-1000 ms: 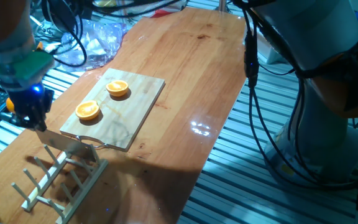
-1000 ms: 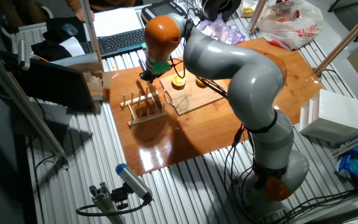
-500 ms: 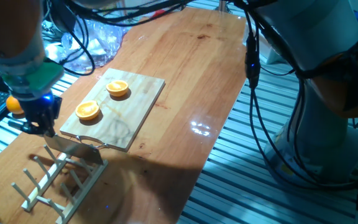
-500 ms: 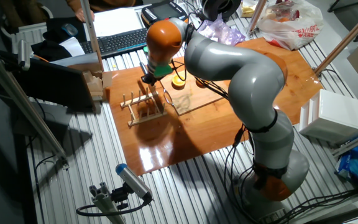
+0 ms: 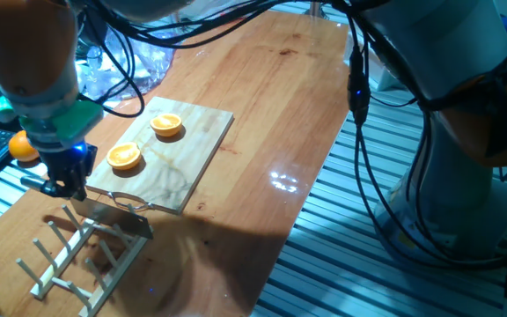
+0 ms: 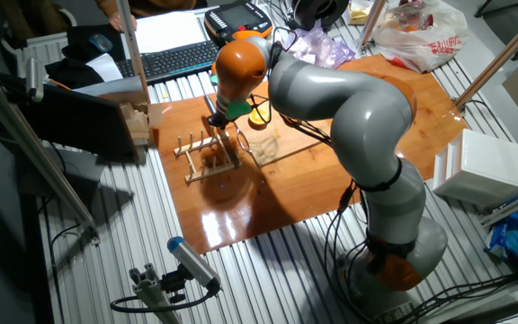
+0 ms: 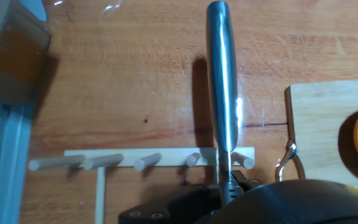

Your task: Chop the orange

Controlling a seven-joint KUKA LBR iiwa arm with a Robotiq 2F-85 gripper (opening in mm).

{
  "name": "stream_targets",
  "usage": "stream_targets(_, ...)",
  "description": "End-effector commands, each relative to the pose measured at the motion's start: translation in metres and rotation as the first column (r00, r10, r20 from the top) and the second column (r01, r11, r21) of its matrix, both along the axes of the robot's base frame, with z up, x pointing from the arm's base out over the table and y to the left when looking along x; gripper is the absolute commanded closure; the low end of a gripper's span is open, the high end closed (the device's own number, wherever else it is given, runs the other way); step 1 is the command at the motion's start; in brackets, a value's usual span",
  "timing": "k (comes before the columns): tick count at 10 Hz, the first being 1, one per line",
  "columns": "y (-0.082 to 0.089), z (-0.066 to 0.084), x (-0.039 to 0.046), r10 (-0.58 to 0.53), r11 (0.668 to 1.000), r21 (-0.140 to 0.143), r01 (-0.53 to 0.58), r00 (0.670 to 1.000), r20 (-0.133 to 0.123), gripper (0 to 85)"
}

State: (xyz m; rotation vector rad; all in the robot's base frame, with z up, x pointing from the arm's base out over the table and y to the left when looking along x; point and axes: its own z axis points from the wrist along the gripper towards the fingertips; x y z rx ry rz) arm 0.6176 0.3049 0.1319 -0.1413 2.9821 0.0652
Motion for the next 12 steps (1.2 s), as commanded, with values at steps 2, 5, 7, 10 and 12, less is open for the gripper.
stream_targets(2,0.001,0.0001,-0.0002,-0.009,1.0,-0.007,0.009,1.0,-0.024,85.0)
stream_targets(5,0.0018,-0.0003,0.0001,-0.021,1.0,-0.001,0.021,0.999,-0.037,85.0)
stream_targets(7,0.0026,-0.0003,0.0003,-0.024,1.0,-0.013,0.024,0.999,-0.034,85.0)
stream_targets(10,0.0038,-0.0008,0.0007,-0.023,0.999,-0.023,0.023,0.999,-0.031,85.0)
stream_targets(12,0.0045,-0.0004,0.0008,-0.018,0.999,-0.041,0.016,0.999,-0.036,68.0)
